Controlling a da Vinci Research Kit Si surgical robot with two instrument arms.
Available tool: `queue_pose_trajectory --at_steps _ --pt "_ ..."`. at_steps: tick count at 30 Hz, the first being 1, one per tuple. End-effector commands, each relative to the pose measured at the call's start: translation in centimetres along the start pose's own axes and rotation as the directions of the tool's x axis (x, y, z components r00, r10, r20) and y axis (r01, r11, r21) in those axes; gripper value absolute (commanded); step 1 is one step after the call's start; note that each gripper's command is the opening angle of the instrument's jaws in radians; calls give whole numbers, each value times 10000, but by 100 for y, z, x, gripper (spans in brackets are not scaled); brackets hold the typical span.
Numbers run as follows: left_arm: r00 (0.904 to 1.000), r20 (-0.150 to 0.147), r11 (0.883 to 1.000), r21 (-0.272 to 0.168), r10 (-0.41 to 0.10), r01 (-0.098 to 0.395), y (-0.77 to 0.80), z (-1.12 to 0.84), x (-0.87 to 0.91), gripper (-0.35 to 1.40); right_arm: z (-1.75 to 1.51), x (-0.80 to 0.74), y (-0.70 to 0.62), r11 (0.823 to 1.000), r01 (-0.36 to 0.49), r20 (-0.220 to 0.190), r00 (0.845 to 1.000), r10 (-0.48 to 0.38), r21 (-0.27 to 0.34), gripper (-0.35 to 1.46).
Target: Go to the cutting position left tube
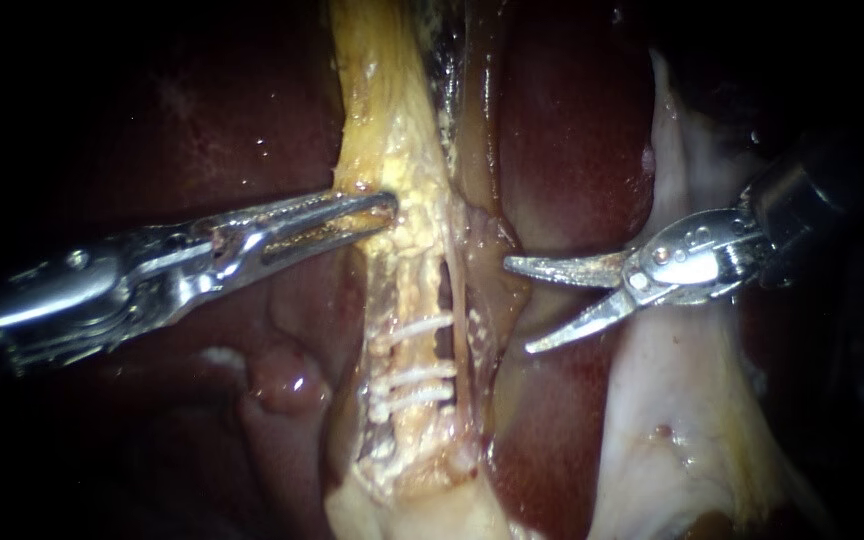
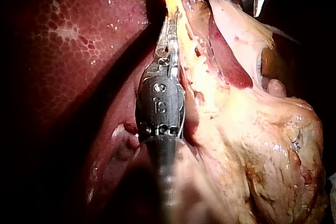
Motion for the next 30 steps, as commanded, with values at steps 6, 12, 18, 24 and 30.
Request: queue_pose_trajectory --at_steps 6,12,18,24,30 --pt "10000 0 10000 2 -1 1 0 -1 -1 -35 2 -2 -2 10000 16 -2 10000 -16 25 143" --pt "9999 53 9999 102 -115 115 6 -22 -27 -35 22 -19 -14 9969 -394 -46 9992 398 677 143" --pt "9973 697 9998 8 -217 217 6 -62 -66 -35 72 -57 -35 9770 -1469 575 9885 1395 1547 143" --pt "9962 869 9999 -23 -115 118 -3 -79 -77 -35 114 -83 -36 9615 -1950 744 9801 1838 1936 143" --pt "9961 874 9999 -35 -108 111 -4 -80 -76 -35 120 -92 -24 9629 -2004 755 9790 1896 1808 141"
